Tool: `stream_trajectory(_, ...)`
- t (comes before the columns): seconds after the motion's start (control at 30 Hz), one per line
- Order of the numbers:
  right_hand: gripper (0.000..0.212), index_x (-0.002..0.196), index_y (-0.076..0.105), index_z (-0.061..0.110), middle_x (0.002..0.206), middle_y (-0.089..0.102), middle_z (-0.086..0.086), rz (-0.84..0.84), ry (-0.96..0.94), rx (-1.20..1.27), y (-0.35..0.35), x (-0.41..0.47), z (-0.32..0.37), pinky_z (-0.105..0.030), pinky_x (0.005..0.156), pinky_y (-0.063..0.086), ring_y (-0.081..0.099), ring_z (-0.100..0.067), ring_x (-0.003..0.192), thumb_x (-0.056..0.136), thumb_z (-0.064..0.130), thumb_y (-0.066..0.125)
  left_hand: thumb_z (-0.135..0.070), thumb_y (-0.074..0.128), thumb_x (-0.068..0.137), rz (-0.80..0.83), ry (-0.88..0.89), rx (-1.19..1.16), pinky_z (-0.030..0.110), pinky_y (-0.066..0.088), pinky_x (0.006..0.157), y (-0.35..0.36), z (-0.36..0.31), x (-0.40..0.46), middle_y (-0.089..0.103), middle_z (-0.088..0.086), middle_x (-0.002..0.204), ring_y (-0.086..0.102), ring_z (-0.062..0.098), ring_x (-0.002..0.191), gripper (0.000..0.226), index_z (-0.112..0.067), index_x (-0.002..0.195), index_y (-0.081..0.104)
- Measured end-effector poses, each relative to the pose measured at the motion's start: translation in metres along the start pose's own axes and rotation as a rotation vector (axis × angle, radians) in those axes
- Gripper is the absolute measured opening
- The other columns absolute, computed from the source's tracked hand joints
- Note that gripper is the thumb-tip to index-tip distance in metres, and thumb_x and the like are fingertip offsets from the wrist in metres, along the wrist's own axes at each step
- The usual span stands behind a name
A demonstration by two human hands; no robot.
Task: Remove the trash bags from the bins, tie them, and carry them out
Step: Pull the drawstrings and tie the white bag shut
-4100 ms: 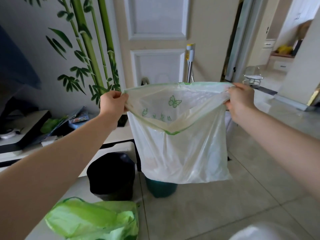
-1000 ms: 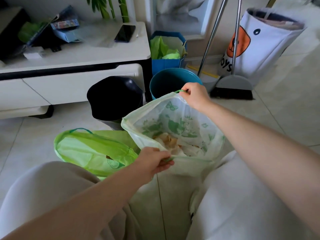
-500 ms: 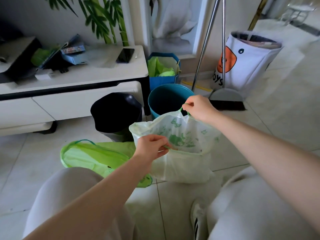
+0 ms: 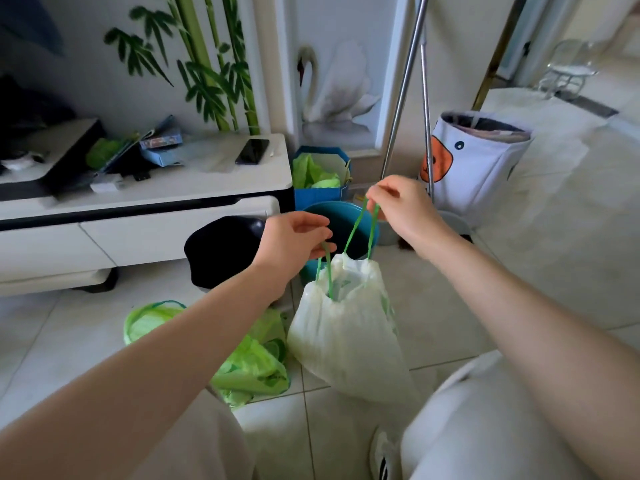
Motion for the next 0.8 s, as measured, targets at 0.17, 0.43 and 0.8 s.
stream_trajectory(0.17,0.014,0.079,0.064,0.011,0.063,0.061,0.003,-0.182,-0.069,0.158,-0.028,-0.008,0.020,-0.016,0.060,0.047,0.054,0.002,0.053,0.089,0.013,0.054,-0.001,0.061,0.088,-0.096,0.284,0.068,0.024,0.059,0.071,-0.004,-0.041,0.001,0.070,0.011,0.091,0.072,0.012,0.066,0.013,-0.008,0.097,0.067)
stream_trajectory(0.43,0.016,0.077,0.065,0.012,0.065,0.066,0.003,-0.138,-0.138,0.088,-0.020,-0.022,0.029,-0.029,0.069,0.052,0.064,-0.012,0.061,0.088,0.017,0.055,-0.004,0.060,0.090,-0.037,0.369,0.233,0.019,0.057,0.071,-0.008,-0.038,-0.006,0.072,0.003,0.093,0.073,0.009,0.071,0.015,-0.007,0.101,0.069)
stream_trajectory(0.8,0.025,0.082,0.071,0.012,0.082,0.073,-0.007,0.181,0.038,-0.041,0.030,-0.025,0.027,-0.048,0.083,0.056,0.069,-0.025,0.083,0.090,0.031,0.058,0.002,0.031,0.095,0.081,0.421,0.324,0.033,0.058,0.081,0.002,-0.017,-0.003,0.065,-0.009,0.114,0.073,0.012,0.080,0.053,-0.030,0.134,0.046)
Point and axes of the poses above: each hand's wrist, its own x-axis towards the middle knuckle, its own y-axis out of the palm, z = x × y, the point moved 5 cm from there along x, towards the middle knuckle
